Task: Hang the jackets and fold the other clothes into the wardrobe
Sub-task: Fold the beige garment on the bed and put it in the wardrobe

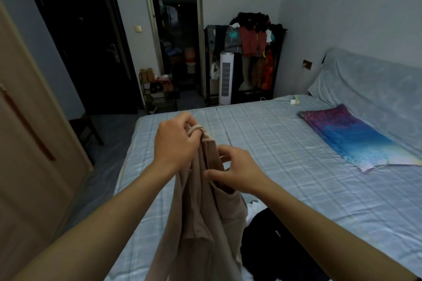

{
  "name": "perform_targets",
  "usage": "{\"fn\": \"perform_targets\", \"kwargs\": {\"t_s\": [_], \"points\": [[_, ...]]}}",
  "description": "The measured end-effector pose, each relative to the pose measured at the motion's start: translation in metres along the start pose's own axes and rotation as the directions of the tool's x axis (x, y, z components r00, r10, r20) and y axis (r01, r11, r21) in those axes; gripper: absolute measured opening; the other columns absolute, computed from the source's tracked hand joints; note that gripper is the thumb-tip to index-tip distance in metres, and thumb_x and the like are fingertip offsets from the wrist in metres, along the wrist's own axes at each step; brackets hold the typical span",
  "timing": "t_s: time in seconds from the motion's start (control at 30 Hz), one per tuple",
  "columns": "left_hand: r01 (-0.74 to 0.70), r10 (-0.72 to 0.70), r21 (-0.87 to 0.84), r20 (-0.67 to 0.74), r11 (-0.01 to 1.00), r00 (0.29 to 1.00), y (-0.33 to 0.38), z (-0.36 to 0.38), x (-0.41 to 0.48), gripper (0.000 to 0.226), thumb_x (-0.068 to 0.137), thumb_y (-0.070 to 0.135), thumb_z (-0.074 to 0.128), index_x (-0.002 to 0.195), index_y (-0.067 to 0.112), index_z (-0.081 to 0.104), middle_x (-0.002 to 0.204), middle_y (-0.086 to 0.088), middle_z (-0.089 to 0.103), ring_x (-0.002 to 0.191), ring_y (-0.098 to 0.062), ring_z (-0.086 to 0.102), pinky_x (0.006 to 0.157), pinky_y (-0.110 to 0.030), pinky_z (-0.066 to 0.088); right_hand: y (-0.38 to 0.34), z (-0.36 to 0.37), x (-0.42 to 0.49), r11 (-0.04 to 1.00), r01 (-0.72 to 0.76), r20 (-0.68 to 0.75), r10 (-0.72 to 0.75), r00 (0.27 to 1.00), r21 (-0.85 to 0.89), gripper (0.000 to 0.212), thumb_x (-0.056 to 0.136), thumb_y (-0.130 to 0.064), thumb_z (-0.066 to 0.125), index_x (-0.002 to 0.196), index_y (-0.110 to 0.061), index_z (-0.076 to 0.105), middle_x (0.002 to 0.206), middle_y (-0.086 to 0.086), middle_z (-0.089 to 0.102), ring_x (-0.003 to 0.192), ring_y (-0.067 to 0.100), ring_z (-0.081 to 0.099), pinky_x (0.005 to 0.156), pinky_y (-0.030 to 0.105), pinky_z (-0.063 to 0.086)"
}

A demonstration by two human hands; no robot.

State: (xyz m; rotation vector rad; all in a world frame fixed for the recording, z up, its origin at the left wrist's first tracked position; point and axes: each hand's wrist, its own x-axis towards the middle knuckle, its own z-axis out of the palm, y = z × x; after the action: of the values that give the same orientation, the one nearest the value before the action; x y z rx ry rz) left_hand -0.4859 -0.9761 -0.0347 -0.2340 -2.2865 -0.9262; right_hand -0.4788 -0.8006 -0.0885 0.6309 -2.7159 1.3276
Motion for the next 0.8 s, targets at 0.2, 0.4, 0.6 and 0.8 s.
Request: {"fn": "perform_targets", "kwargs": {"t_s": [0.2, 0.4, 0.6, 0.8], "points": [[0.028, -0.030, -0.021, -0.080, 0.999, 0.996, -0.009, -0.024, 0.013, 0.018, 0.082, 0.012, 0.066, 0.071, 0.024, 0.059, 0.055, 0.006, 0.055, 0.053, -0.011, 0.053, 0.050, -0.034, 0.045, 0.029, 0.037, 0.014, 0.976, -0.051, -0.100, 0.031, 0.995, -0.212, 0.009, 0.074, -0.016, 0.066, 0.072, -0.011, 0.059, 0.066, 0.006, 0.063, 0.068, 0.026, 0.062, 0.062, 0.042, 0.049], [-0.017, 0.021, 0.038, -0.096, 0.999, 0.995, -0.042, -0.050, 0.010, 0.016, 0.084, 0.008, 0.064, 0.077, 0.021, 0.059, 0.073, 0.007, 0.058, 0.068, -0.008, 0.055, 0.061, -0.026, 0.044, 0.034, 0.019, 0.030, 0.992, -0.007, -0.307, -0.032, 0.951, -0.125, 0.030, 0.077, 0.003, 0.065, 0.058, -0.019, 0.058, 0.053, -0.006, 0.053, 0.055, 0.008, 0.052, 0.055, 0.020, 0.035], [0.104, -0.100, -0.131, 0.035, 0.986, 0.994, -0.075, -0.061, 0.010, 0.020, 0.092, 0.011, 0.062, 0.083, 0.028, 0.065, 0.074, 0.008, 0.063, 0.066, -0.003, 0.055, 0.060, -0.017, 0.043, 0.003, -0.031, 0.056, 0.993, 0.116, -0.377, -0.111, 0.920, -0.011, 0.025, 0.079, 0.006, 0.066, 0.081, -0.017, 0.075, 0.072, -0.012, 0.067, 0.070, -0.007, 0.059, 0.065, 0.004, 0.040], [0.171, -0.054, -0.364, 0.311, 0.915, 0.949, -0.075, -0.061, 0.004, 0.014, 0.088, 0.010, 0.074, 0.087, 0.024, 0.075, 0.082, -0.003, 0.073, 0.075, -0.007, 0.064, 0.067, -0.018, 0.048, -0.022, -0.072, 0.066, 0.984, 0.174, -0.390, -0.144, 0.909, 0.042, 0.013, 0.084, -0.007, 0.072, 0.081, -0.019, 0.074, 0.077, -0.003, 0.070, 0.073, 0.002, 0.061, 0.064, 0.009, 0.044]]}}
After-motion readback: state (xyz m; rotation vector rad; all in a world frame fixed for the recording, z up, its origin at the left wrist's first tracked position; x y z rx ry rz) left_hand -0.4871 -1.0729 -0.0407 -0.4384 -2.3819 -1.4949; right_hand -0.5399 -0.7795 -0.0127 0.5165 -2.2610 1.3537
